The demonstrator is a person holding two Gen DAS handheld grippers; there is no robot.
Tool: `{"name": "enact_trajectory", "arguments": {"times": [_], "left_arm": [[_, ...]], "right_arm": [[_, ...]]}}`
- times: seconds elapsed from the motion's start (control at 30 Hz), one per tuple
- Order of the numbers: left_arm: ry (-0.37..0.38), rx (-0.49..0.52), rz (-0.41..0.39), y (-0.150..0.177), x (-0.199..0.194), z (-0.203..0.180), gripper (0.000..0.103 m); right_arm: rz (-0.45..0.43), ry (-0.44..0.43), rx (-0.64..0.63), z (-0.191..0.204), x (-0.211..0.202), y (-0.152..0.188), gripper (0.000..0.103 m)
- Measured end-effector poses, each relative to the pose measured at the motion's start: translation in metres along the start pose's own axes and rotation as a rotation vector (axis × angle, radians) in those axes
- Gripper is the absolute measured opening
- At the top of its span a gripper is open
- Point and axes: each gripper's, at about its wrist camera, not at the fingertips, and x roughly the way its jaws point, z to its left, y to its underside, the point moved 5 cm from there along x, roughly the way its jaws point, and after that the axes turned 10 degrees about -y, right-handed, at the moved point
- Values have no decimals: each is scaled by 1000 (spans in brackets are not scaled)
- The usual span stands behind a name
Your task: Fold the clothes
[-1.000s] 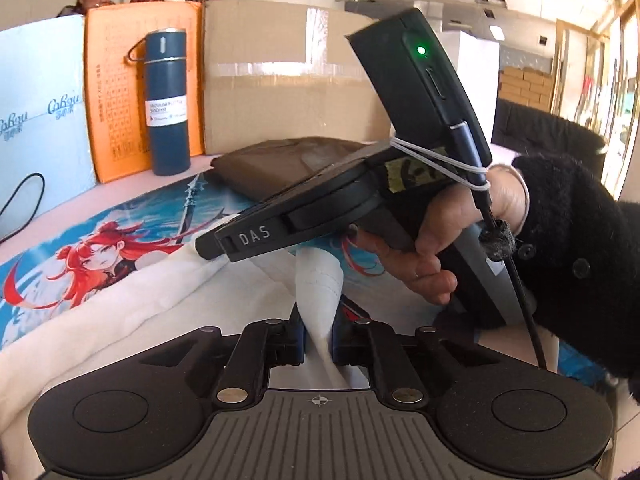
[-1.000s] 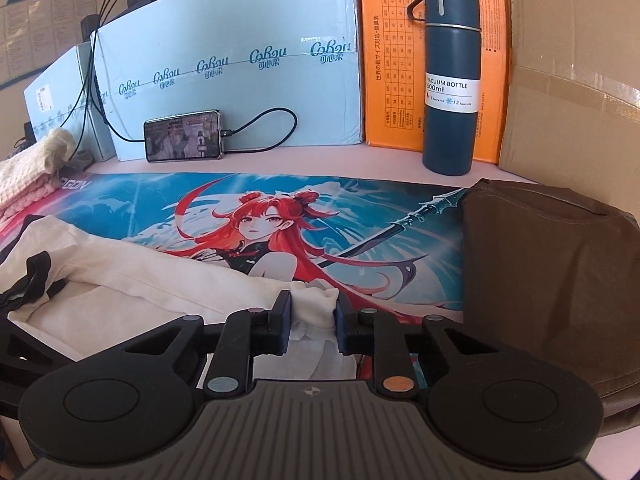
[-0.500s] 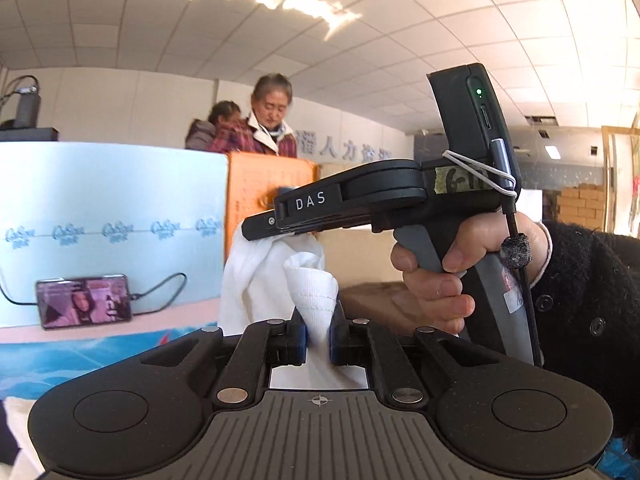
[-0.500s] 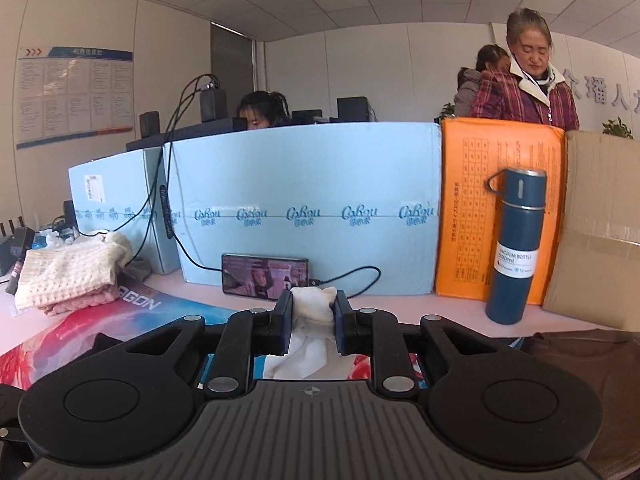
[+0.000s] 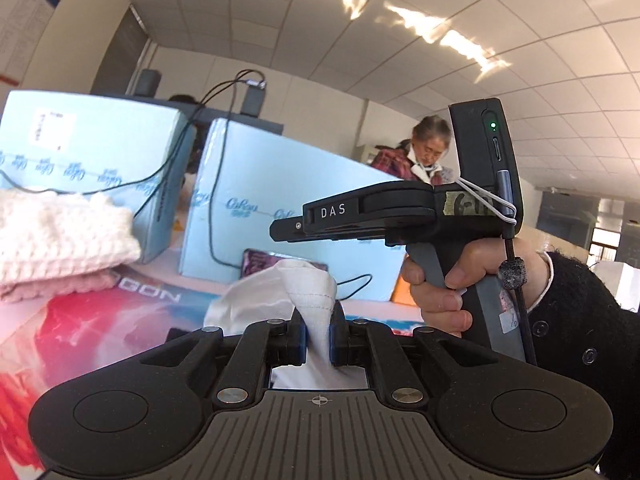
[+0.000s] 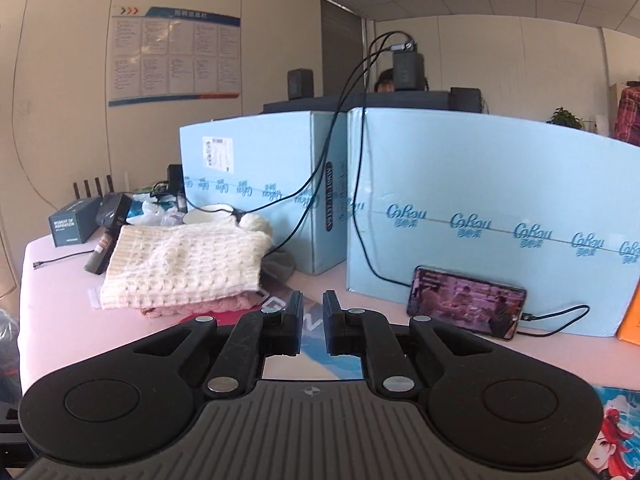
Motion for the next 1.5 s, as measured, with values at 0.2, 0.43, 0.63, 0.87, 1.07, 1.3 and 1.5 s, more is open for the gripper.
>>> {"name": "enact_trajectory", "arguments": {"times": [0.2,0.43,0.63,0.87,1.07,1.3,1.5], "left_arm": [[30,-140,207,44,-6,46,9],[109,-193,168,45,-15,60,54],[116,-193,146,37,-13,58,90],[109,-179,158,40,-12,69,6],[174,-228,119,38,-35,80,6],[0,-20,154,45,-44,75,22],[-80,33,49,31,-49,66,90]], "right_arm": [[128,-84,3,27,64,20,11],[227,-287,-29,11,83,27,67],[368,-376,-21,2,104,51,71],[355,-380,-79,11,115,61,19],[234,-432,-106,27,110,41,7],[344,-306,-122,28,146,63,7],[248,-262,-28,18,125,44,59]]}}
